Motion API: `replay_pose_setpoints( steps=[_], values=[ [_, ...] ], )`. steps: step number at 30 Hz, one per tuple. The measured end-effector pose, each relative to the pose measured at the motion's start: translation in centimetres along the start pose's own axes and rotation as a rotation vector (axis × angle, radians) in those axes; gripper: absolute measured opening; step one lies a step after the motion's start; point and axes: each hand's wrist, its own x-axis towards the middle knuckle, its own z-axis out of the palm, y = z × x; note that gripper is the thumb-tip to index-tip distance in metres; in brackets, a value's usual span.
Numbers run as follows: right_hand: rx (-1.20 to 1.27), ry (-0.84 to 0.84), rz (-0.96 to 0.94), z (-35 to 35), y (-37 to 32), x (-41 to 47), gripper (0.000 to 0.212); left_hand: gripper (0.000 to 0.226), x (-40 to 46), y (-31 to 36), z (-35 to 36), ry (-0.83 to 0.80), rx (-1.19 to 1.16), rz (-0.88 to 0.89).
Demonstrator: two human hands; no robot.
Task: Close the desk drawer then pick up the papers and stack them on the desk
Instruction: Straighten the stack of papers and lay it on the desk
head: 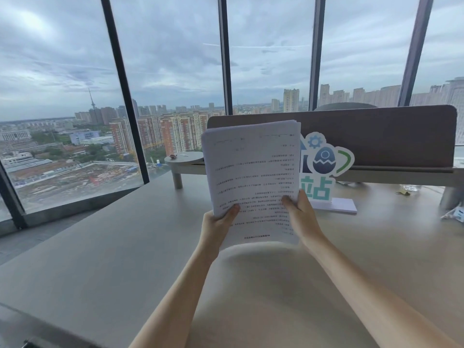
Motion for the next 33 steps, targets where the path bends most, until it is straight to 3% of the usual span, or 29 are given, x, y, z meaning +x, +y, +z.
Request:
replay_pose_setpoints(
  steps=[13, 18, 22, 29, 33],
  values=[
    [-0.088, -0.061, 0.076, 0.6, 3.1, -2.2, 0.034, 0.021, -0.5, -1.8, -0.4, -0.012, 0.060, -0.087],
    [-0.166, -0.070, 0.071, 0.2, 2.7, -1.5, 0.025, 0.028, -0.3, -0.3, -1.7, -0.045, 0.182, -0.123],
    [-0.160, -0.204, 0.132, 0.7, 1.3, -1.0, 0.029, 0.029, 0.4, 2.5, -4.3, -0.102, 0.285, -0.179],
    [0.042, -0.318, 0.281, 5.0, -1.5, -0.4, 0.021, 0.029, 0.6, 4.7, -9.3, -0.060, 0.117, -0.276],
    [0.002, -0.270, 0.283, 7.8, -2.7, 0.2, 0.025, 0.039, 0.9, 4.0, -12.0, -0.009, 0.034, -0.324]
  ],
)
